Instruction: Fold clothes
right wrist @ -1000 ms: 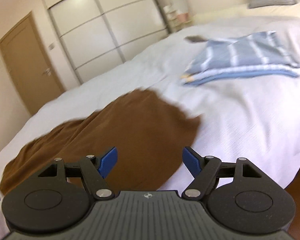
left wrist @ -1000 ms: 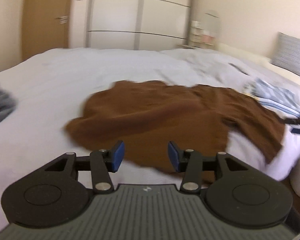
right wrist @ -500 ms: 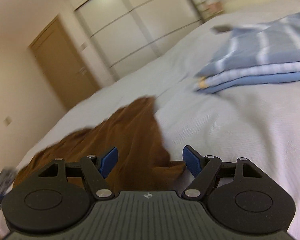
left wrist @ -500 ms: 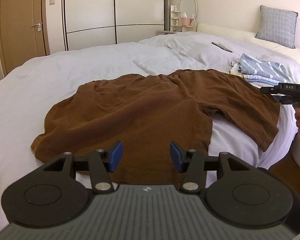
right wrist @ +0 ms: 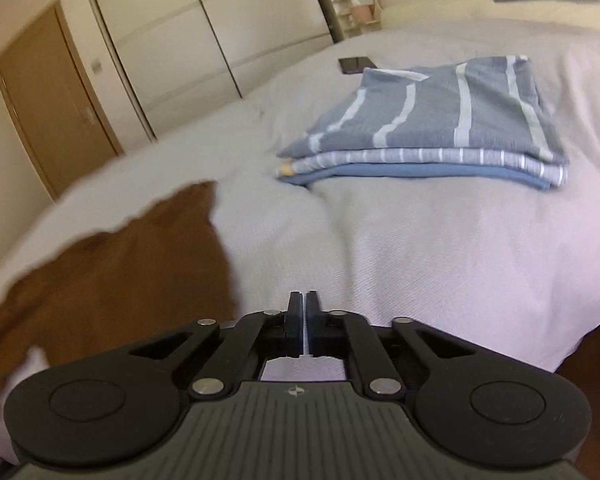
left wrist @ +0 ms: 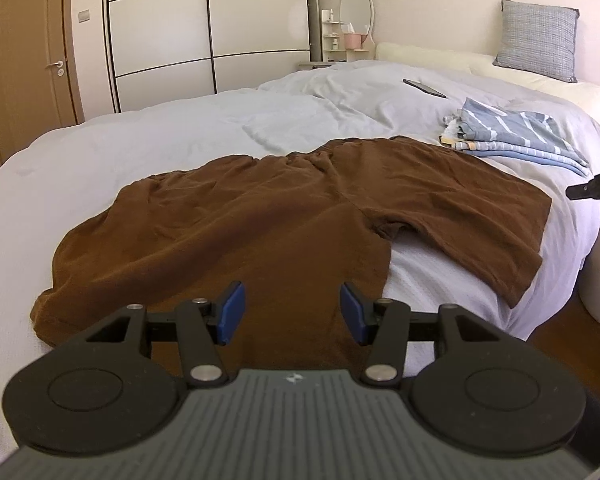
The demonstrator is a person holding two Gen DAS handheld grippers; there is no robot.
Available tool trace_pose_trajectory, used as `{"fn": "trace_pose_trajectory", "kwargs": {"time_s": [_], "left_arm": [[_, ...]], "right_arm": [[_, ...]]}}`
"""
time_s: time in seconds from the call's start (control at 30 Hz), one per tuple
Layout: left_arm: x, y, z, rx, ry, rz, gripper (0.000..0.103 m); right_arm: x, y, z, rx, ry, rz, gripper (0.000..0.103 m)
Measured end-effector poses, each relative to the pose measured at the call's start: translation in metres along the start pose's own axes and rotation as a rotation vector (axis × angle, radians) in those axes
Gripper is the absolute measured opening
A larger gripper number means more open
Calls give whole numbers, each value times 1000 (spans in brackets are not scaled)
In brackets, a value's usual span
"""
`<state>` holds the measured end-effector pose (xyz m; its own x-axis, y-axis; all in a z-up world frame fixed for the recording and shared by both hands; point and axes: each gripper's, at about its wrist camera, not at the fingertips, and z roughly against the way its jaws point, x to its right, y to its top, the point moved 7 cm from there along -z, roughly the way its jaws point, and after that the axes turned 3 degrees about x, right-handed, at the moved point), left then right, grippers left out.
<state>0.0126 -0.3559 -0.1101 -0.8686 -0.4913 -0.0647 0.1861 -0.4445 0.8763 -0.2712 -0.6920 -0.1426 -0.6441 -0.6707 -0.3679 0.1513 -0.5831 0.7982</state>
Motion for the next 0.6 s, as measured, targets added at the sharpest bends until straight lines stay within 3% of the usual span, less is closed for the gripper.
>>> {"fn": "trace_pose_trajectory", "kwargs": {"time_s": [0.07, 0.1, 0.27, 0.33, 0.47, 0.6], "left_arm": [[0, 0, 1, 1, 4, 5, 50], [0, 0, 2, 3, 6, 9, 50], [-3, 1, 11, 17, 31, 0, 55], [-6, -2, 14, 16, 42, 1, 57], [-11, -8, 12, -6, 49, 35, 57], [-10, -6, 10, 0, 42, 39, 59]], "right_arm": [[-13, -5, -2, 3, 38, 42, 48], [-20, -8, -7, -8, 42, 77, 51], [-55, -29, -36, -53, -69, 450, 51], [-63, -29, -44, -17, -54, 459, 51], [-56, -8, -44, 84, 21, 246, 51], [-58, -8, -47, 51, 31, 292, 40]]}}
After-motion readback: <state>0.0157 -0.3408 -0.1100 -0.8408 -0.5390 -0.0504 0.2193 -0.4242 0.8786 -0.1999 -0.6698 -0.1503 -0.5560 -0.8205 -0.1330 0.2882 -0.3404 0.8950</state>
